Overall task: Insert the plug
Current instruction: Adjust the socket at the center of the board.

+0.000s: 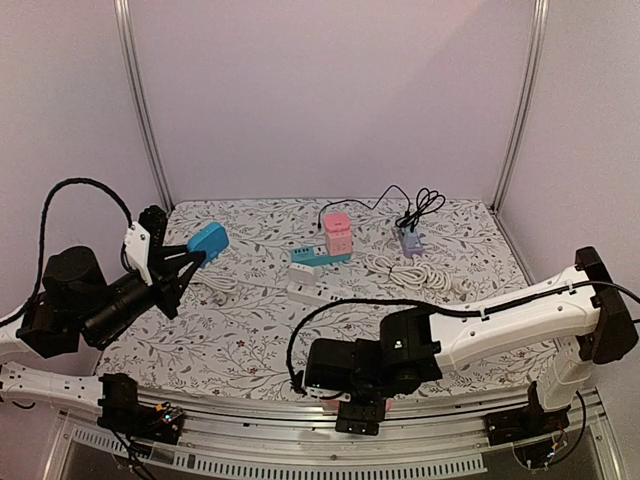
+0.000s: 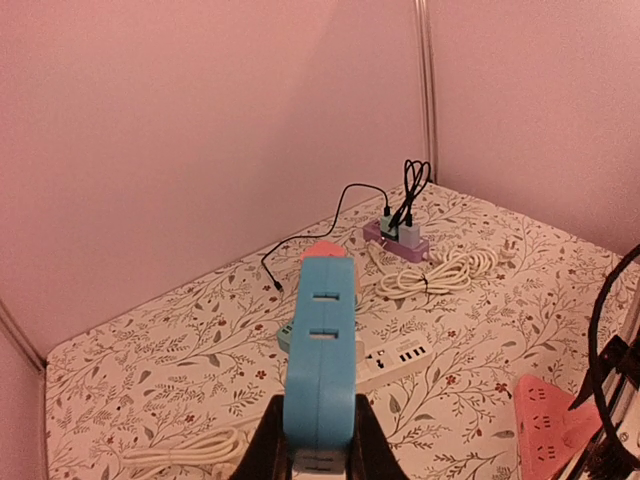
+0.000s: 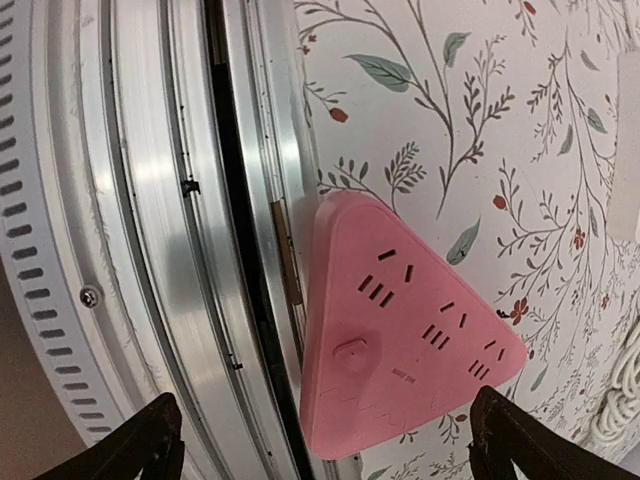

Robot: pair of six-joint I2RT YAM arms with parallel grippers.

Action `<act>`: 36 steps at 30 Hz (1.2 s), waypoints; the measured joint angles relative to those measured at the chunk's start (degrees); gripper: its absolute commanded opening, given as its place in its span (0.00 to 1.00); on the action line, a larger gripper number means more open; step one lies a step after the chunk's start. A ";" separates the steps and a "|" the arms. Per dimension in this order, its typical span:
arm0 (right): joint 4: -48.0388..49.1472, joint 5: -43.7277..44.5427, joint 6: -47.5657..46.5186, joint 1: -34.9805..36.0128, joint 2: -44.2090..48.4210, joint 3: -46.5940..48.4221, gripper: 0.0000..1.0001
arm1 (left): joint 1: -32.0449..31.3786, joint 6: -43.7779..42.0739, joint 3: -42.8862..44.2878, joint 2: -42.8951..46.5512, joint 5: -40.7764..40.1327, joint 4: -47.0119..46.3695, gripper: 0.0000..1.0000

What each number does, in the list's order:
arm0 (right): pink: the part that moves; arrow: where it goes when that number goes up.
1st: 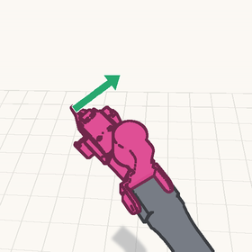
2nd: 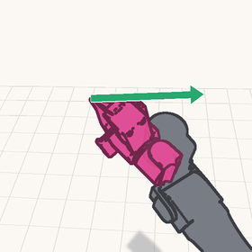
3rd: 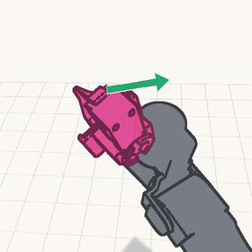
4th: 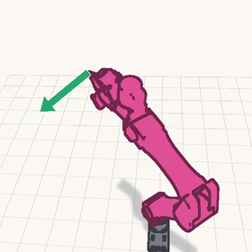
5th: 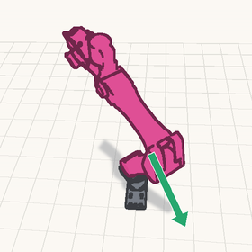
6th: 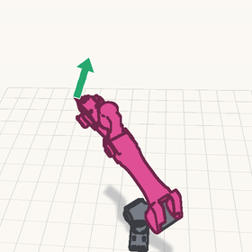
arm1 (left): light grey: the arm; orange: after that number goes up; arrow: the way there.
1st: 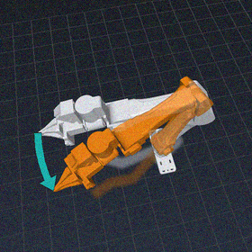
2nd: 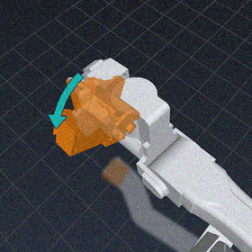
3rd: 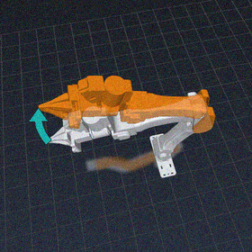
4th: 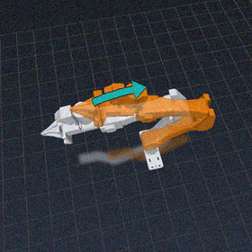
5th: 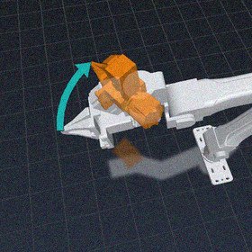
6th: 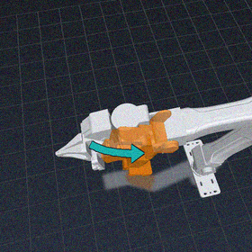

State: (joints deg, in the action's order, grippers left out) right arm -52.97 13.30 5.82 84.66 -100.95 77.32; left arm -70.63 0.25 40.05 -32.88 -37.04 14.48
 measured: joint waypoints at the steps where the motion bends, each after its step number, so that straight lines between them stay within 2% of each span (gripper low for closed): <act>1: 0.46 0.09 -4.13 0.50 -1.20 0.07 0.99 | -0.02 -0.11 0.00 0.00 0.07 0.00 0.00; 4: 1.07 0.87 -13.97 -0.17 -5.42 1.46 0.97 | -0.07 -0.26 0.00 0.04 0.04 0.04 0.00; 7: 1.73 3.19 -20.52 -1.68 -10.71 4.85 0.86 | -0.13 -0.35 0.00 0.26 -0.11 0.04 0.00; 13: 3.63 4.66 -24.52 -5.95 -17.00 8.61 0.73 | -0.37 -1.07 0.00 0.13 -0.76 0.04 0.00; 16: 4.57 4.55 -24.44 -8.55 -17.29 8.61 0.71 | -0.52 -1.31 0.00 -0.20 -1.03 0.04 0.00; 20: 5.73 4.31 -23.43 -12.02 -17.29 8.74 0.73 | -0.74 -1.73 0.00 -0.59 -1.18 0.07 0.00; 23: 6.25 4.31 -21.49 -14.14 -17.29 8.79 0.78 | -0.79 -1.99 0.00 -0.92 -1.20 0.00 0.00; 30: 7.69 1.64 -17.42 -15.47 -16.37 8.74 0.86 | -1.11 -2.40 0.17 -3.76 1.14 0.11 0.00; 33: 10.29 -0.66 -15.76 -15.37 -12.20 7.65 0.94 | -1.14 -2.43 0.85 -5.90 4.96 0.50 0.00; 36: 15.74 -3.37 -13.20 -15.82 -2.32 2.75 0.99 | -0.50 -2.45 2.08 -9.57 12.02 0.31 0.00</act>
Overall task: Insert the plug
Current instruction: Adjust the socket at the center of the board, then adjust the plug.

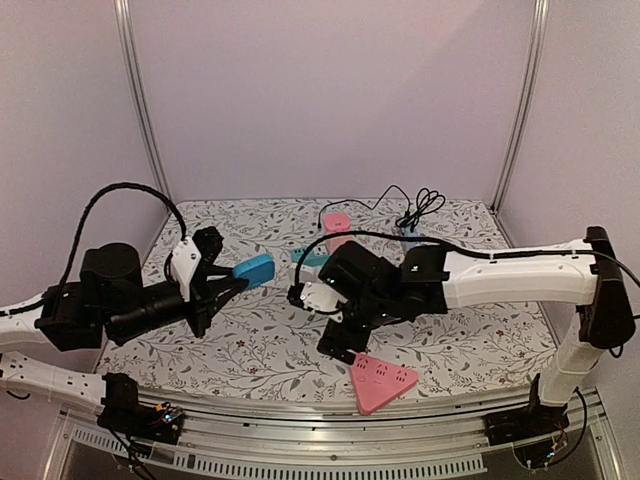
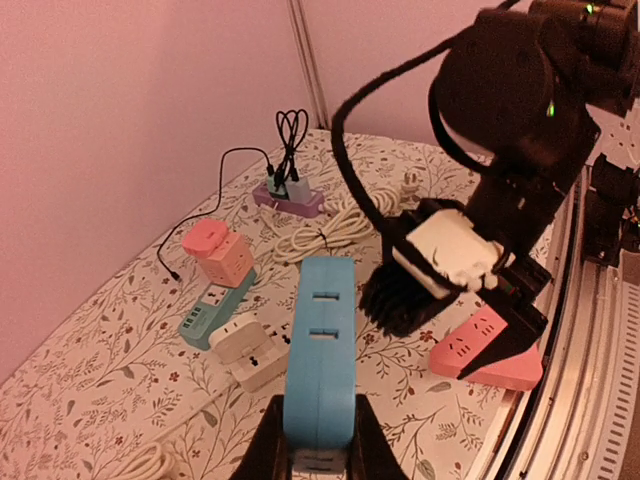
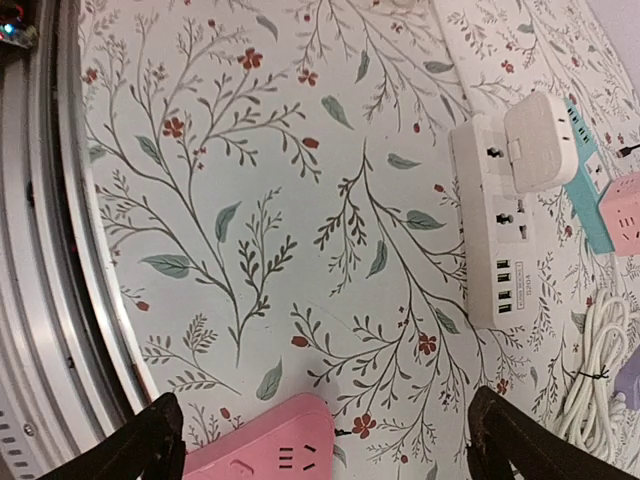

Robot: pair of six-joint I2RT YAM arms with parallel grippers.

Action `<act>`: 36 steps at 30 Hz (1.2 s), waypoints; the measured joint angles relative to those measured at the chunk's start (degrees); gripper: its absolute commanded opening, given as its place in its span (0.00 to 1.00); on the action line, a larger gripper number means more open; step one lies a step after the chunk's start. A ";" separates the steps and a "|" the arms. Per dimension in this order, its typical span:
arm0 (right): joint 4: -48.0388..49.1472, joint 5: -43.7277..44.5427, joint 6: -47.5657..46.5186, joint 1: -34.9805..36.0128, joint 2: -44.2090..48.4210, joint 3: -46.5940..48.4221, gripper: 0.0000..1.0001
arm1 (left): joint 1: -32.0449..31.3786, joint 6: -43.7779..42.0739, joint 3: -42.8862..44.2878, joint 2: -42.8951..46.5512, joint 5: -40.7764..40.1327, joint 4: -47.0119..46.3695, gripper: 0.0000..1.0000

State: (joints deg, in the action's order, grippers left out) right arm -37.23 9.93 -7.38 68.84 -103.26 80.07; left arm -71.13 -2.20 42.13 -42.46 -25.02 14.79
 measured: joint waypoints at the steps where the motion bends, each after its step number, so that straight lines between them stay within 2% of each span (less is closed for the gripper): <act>1: 1.88 -1.22 1.36 -0.42 4.39 -2.29 0.99 | 0.39 -0.02 0.52 -1.75 3.06 -0.20 0.00; 5: 9.27 -7.34 7.61 -5.79 21.70 -11.96 0.99 | 3.19 -0.74 2.84 -11.63 15.61 -3.02 0.00; 8: 12.98 -10.86 10.27 -9.18 30.32 -18.40 0.99 | 6.03 -1.57 3.02 -19.74 26.99 -7.37 0.00; 13: 15.89 -17.46 10.75 -8.96 39.74 -27.96 0.97 | 11.34 -2.67 6.10 -33.20 46.31 -14.64 0.00; 17: 17.27 -19.69 9.88 -8.87 43.41 -30.97 0.93 | 12.52 -2.25 12.37 -42.51 56.24 -19.54 0.00; 22: 19.23 -22.80 8.31 -8.87 43.93 -32.17 0.68 | 12.50 -0.50 13.14 -45.88 61.92 -25.79 0.00; 29: 20.37 -26.23 6.01 -10.05 42.07 -32.26 0.35 | 11.89 -0.66 13.14 -45.99 64.06 -27.43 0.00; 31: 20.46 -27.74 5.73 -10.10 40.74 -32.15 0.22 | 11.87 -0.96 13.14 -45.99 63.95 -27.28 0.00; 33: 20.55 -29.18 5.53 -10.08 39.36 -31.85 0.02 | 11.82 -1.18 13.14 -45.99 63.91 -27.39 0.00; 36: 20.39 -31.41 5.73 -10.10 38.29 -31.65 0.00 | 11.89 -1.29 12.96 -45.92 63.56 -26.82 0.00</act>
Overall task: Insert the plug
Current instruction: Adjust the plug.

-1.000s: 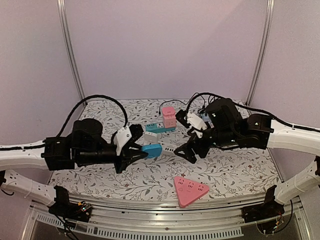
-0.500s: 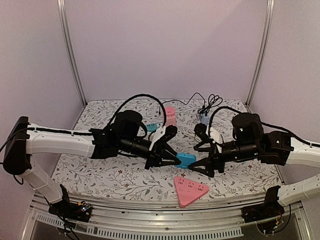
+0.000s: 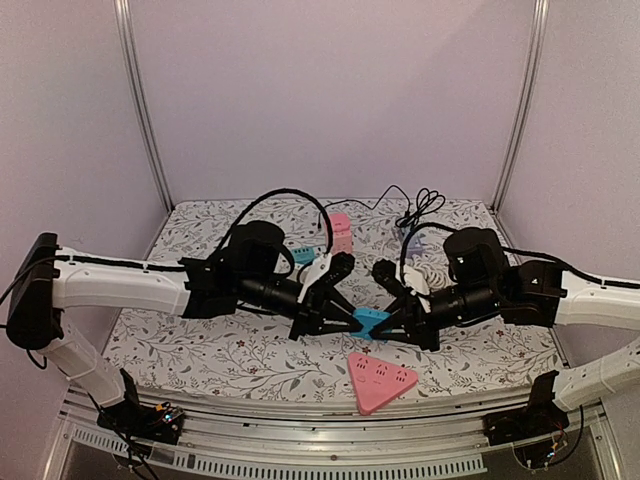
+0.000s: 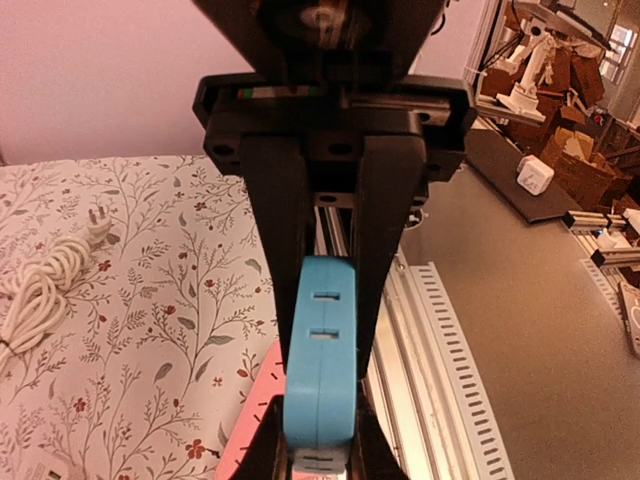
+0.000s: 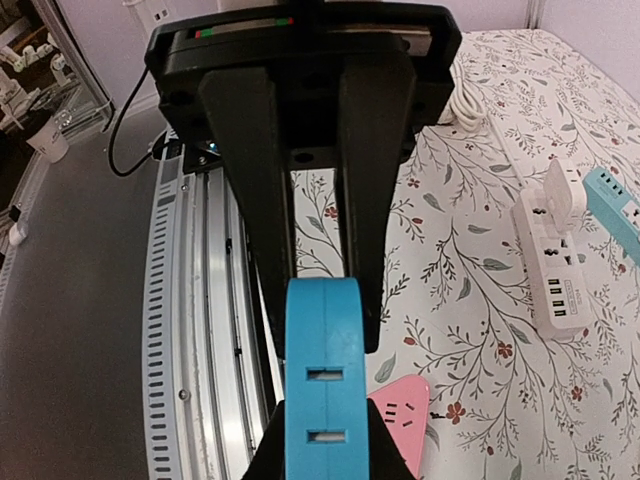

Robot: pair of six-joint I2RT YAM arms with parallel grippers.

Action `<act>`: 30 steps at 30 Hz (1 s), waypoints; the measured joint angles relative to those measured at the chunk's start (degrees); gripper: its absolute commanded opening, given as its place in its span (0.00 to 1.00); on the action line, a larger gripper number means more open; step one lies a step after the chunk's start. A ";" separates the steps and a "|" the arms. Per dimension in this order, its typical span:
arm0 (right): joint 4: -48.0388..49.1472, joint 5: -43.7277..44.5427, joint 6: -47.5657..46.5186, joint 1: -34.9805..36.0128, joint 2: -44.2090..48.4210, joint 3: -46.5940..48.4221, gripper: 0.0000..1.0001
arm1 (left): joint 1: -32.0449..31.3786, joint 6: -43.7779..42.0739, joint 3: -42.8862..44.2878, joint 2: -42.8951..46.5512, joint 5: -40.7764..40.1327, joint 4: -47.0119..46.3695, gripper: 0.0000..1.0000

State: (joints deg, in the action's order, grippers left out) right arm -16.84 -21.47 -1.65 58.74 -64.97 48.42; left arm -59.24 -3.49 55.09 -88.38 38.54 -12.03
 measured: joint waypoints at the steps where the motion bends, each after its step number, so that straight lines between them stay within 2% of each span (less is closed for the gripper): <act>1: -0.04 -0.13 0.02 0.00 -0.07 0.04 0.00 | -0.02 0.04 0.00 0.02 -0.02 0.15 0.00; 2: -0.24 -0.22 -0.04 -0.02 -0.09 0.17 0.00 | -0.02 0.02 0.00 0.09 -0.02 0.17 0.04; 3: -0.70 -0.24 0.02 0.00 -0.09 0.57 0.00 | -0.07 0.15 0.00 0.22 -0.07 0.13 0.27; 4: -1.33 -0.22 0.04 0.00 -0.15 1.16 0.00 | -0.07 0.33 0.00 0.37 -0.17 0.07 0.59; 6: -2.67 -0.11 0.81 0.00 -0.44 2.60 0.00 | -0.20 0.81 0.00 0.96 -0.87 -0.15 0.96; 7: -3.34 -0.09 1.44 -0.02 -0.57 3.50 0.00 | -0.28 1.29 0.00 1.44 -1.57 0.09 0.99; 10: -5.29 -0.26 2.97 -0.04 -0.63 6.19 0.00 | -0.33 3.23 -0.94 3.78 -3.82 -0.55 1.00; 13: -6.91 -1.53 4.42 -0.04 -0.55 9.64 0.00 | -0.35 6.16 -5.40 8.66 -5.57 -3.50 0.98; 17: -7.13 -3.34 5.97 -0.04 0.50 12.50 0.00 | -1.46 9.14 -9.84 12.26 -8.00 -8.26 0.81; 23: -6.45 -5.73 8.13 -0.04 1.09 13.25 0.00 | -4.61 12.15 -9.49 11.19 -10.47 -11.82 0.57; 28: -6.21 -6.73 8.87 -0.04 1.09 13.31 0.00 | -4.92 13.90 -8.96 9.49 -11.72 -15.67 0.55; 30: -6.23 -6.82 8.92 -0.04 1.01 13.46 0.00 | -5.20 14.27 -7.72 8.07 -11.82 -16.17 0.51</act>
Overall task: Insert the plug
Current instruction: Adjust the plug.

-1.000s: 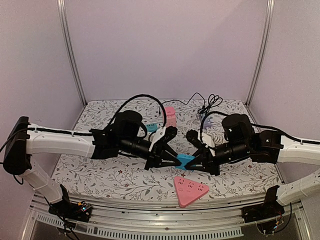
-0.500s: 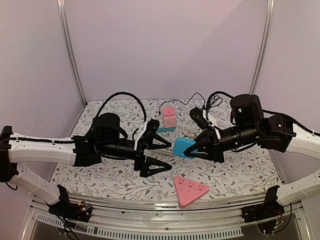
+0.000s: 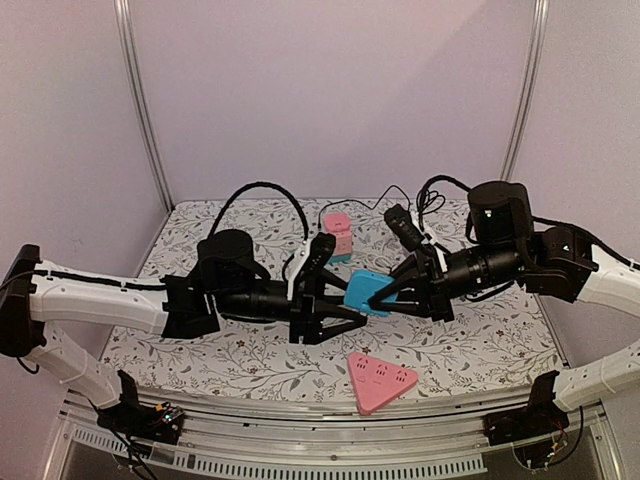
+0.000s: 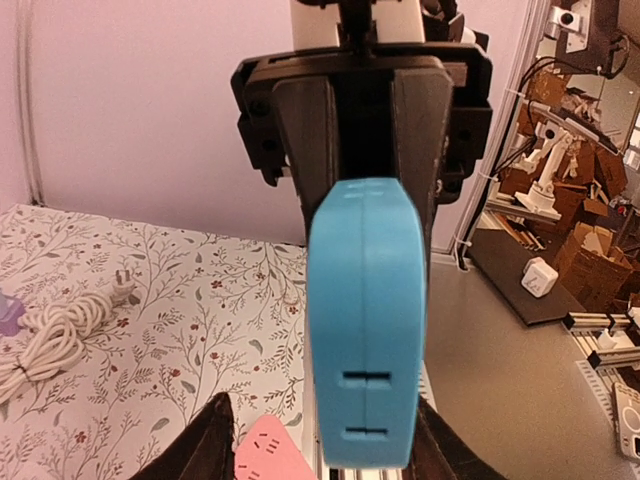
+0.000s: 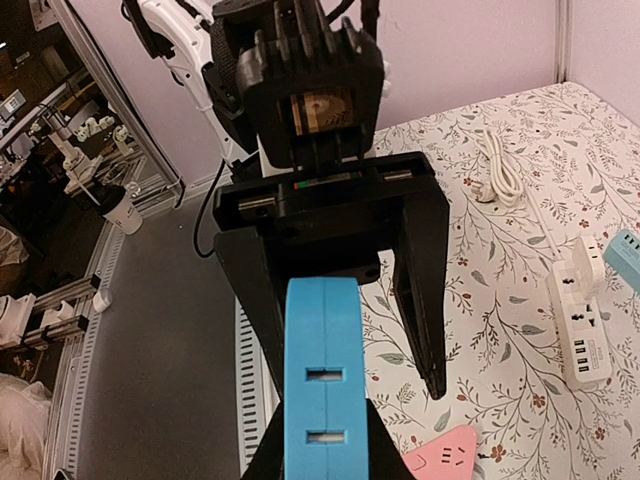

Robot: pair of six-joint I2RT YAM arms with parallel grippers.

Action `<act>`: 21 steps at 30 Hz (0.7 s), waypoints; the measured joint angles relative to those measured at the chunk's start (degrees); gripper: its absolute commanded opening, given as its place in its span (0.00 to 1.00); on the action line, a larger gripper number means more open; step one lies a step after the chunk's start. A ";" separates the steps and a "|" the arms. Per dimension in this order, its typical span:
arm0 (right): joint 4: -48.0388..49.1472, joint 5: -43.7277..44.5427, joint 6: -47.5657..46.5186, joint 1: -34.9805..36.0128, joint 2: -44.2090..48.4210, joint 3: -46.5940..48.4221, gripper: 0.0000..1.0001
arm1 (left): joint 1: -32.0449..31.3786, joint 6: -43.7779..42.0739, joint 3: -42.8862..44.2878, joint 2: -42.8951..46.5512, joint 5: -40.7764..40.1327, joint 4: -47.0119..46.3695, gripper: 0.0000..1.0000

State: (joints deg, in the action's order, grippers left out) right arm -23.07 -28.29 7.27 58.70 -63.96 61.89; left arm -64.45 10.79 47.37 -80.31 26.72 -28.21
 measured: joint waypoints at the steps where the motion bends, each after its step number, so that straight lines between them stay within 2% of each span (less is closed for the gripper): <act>1: 0.04 -0.07 -0.02 0.00 0.00 0.11 0.00 | -0.15 0.20 0.59 -0.68 0.00 -0.09 0.46; 10: 0.39 0.15 -0.72 0.00 -0.02 0.63 0.00 | -1.05 1.75 2.08 -3.69 0.68 -1.44 0.01; 21: -0.22 4.35 -3.23 -0.15 0.15 0.66 0.00 | -1.31 5.01 2.10 -3.69 0.61 -0.57 0.00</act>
State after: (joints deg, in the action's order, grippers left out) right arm -23.29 -23.94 4.03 58.54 -63.81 62.54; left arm -65.76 15.79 49.47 -84.01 27.33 -28.77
